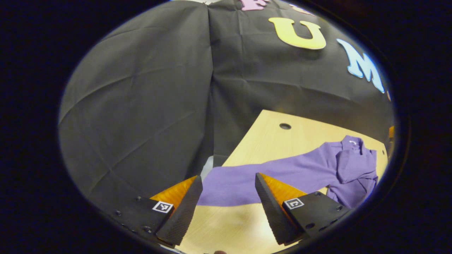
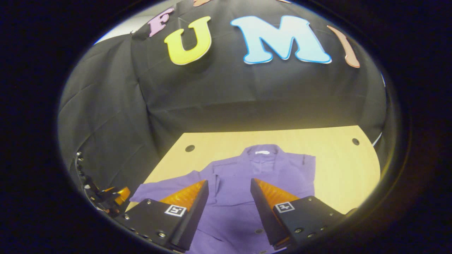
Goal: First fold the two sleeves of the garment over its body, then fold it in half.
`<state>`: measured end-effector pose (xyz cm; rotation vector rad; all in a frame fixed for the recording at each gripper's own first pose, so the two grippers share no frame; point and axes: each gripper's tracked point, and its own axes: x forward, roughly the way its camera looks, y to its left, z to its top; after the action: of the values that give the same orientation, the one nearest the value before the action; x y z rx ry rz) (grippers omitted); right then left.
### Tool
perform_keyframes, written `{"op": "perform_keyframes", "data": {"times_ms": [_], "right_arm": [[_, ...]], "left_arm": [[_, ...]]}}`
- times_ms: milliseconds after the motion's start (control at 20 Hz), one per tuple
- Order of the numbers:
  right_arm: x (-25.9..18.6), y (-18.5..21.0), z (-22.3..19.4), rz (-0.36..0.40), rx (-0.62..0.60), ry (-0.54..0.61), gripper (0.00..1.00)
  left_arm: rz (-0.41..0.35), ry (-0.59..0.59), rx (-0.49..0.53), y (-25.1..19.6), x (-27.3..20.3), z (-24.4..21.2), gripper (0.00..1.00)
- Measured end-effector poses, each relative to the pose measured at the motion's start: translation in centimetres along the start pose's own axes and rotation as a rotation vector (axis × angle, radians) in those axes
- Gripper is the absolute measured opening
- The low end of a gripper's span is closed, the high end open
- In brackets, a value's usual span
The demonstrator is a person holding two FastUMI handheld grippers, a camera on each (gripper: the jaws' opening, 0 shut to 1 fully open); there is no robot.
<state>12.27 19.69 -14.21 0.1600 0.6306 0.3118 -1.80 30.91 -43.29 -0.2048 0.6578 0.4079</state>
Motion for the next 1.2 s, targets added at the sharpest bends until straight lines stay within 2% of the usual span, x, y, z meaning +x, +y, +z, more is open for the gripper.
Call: {"op": "perform_keyframes", "data": {"times_ms": [250,400,450,550,650,800,900,1050,1100,1200], "right_arm": [[-4.8,-4.0,1.6,-0.092,0.023,-0.053,0.76],[-6.0,-6.6,1.1,-0.147,0.037,-0.055,0.76],[-6.4,-7.3,1.0,-0.159,0.046,-0.056,0.76],[-7.0,-8.3,0.9,-0.180,0.058,-0.057,0.76],[-7.3,-8.8,0.7,-0.186,0.068,-0.057,0.76],[-7.5,-9.1,0.6,-0.184,0.077,-0.055,0.76],[-7.6,-9.1,0.5,-0.180,0.078,-0.055,0.76],[-8.1,-9.8,0.8,-0.184,0.079,-0.064,0.76],[-8.4,-10.0,1.0,-0.187,0.083,-0.067,0.76],[-8.8,-10.7,1.3,-0.197,0.094,-0.079,0.76]], "left_arm": [[0.018,0.099,0.042,0.0,5.2,-5.0,1.00],[0.012,0.152,0.042,-0.7,6.1,-7.3,1.00],[0.008,0.121,0.041,-0.9,6.2,-6.5,1.00],[-0.005,0.130,0.027,-1.1,6.2,-7.1,0.99],[-0.016,0.124,-0.010,-1.4,6.4,-7.2,0.89],[-0.034,0.100,0.007,-1.8,6.6,-7.7,0.88],[-0.055,0.078,0.017,-3.4,6.8,-7.8,0.75],[-0.006,0.053,0.009,-4.0,6.4,-7.9,0.15],[0.011,0.061,-0.002,-4.0,6.3,-7.7,0.09],[0.016,0.093,-0.035,-4.1,6.3,-7.7,0.07]]}}
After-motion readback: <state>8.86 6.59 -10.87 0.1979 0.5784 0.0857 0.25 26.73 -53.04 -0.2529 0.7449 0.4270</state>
